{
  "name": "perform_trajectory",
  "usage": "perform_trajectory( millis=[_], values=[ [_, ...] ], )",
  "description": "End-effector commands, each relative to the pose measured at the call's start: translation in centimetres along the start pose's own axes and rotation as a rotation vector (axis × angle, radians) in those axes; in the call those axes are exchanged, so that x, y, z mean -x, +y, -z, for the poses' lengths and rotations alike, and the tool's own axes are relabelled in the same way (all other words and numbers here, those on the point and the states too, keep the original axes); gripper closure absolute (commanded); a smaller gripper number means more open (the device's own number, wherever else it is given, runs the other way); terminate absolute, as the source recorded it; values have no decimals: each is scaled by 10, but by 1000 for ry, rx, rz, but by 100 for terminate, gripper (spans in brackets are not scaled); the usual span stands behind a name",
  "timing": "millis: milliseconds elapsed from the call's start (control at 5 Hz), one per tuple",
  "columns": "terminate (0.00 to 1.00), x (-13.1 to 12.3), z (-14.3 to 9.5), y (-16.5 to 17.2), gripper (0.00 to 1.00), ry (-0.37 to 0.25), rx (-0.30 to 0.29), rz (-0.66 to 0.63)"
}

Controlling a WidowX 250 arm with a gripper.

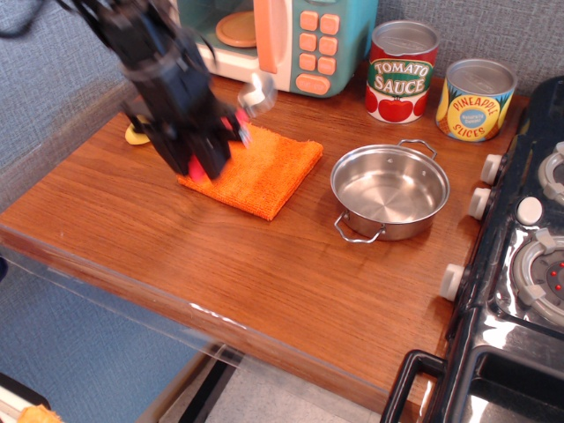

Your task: Pick up the red spoon on to of orange cloth and place it on its left

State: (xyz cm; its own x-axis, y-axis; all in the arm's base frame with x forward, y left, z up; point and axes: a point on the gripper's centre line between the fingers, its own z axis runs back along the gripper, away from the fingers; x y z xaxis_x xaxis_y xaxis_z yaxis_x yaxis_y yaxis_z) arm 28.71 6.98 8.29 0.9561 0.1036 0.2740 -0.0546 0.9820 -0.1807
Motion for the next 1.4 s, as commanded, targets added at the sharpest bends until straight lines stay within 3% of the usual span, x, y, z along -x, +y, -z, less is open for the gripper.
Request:
perform_trajectory(
  millis=[0,400,600,1000,1200],
  values=[
    [0,26,-28,58,100,-14,-87,-27],
    [0,48,7,107,100,112,-182,84],
    [0,51,25,115,100,159,-193,110],
    [0,55,39,128,100,192,-256,32],
    [0,60,35,133,0,189,-262,-31]
  ],
)
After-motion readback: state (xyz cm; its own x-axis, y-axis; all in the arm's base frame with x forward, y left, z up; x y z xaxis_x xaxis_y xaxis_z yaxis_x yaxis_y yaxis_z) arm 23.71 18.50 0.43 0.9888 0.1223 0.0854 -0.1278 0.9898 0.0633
